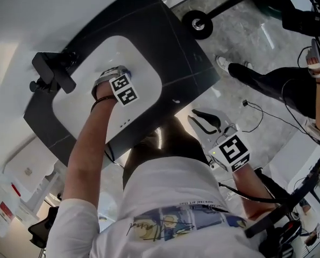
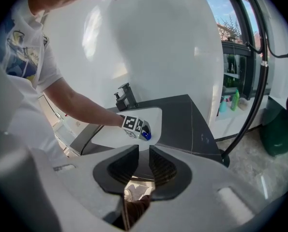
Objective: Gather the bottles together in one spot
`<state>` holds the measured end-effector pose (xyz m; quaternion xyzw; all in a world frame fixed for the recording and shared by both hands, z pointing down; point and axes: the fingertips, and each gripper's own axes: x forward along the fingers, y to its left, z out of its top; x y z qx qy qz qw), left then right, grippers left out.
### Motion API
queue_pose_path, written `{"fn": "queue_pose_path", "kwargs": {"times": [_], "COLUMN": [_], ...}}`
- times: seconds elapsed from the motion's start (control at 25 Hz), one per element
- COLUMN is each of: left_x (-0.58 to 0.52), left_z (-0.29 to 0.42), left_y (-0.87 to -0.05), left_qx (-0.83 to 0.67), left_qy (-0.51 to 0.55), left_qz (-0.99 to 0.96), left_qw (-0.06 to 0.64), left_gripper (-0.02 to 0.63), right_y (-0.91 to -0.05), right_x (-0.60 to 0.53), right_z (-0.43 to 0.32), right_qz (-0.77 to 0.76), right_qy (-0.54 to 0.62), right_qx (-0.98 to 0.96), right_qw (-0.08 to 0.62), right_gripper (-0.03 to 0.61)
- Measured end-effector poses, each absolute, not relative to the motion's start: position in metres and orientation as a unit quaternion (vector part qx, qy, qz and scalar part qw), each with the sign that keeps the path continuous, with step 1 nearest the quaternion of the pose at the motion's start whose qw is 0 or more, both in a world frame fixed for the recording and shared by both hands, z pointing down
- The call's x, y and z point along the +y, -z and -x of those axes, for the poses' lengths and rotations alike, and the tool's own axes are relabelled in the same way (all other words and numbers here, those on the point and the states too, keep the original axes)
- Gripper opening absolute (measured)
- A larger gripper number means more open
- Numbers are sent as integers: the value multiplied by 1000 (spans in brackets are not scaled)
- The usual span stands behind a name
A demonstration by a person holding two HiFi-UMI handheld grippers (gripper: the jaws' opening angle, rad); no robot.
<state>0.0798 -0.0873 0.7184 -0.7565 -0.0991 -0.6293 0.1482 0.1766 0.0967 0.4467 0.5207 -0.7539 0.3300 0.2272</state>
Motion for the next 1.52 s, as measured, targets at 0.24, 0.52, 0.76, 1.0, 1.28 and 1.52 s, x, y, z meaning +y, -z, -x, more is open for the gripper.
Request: {"fn": "queue_pose_path", "kwargs": {"times": [0.24,0.52,0.76,1.0,1.28,1.52], "left_x": [-74,-81,-91,-92,-96,-109], "left_z": [-77,-90,-76,-54,-18,37], "left_y": [-715,-657,-619,-589,-547,-491], "left_qx": [-121,-23,68,139,221,296], "left_qy": [628,529,451,366,292,227], "left_qz": [752,839,888,920,928,923], "left_qw": [162,126,53,-21,-71,-96], "left_gripper": [120,75,75,75,75,75], "right_y": [-443,-441,-437,-434,-424,-413], "right_x": [90,81,72,69,63,52], "right_z": [-171,-162,-147,-133,-113,-80], "right_qz": [-513,-505,-483,-464,-431,-398], "right_qy": [-330,-325,-312,-297,-270,-249], "right_qx": [-760,-768,-786,-800,-824,-847], "right_qw": [225,222,228,236,248,250], "right_gripper": [69,69,69,69,69,69]}}
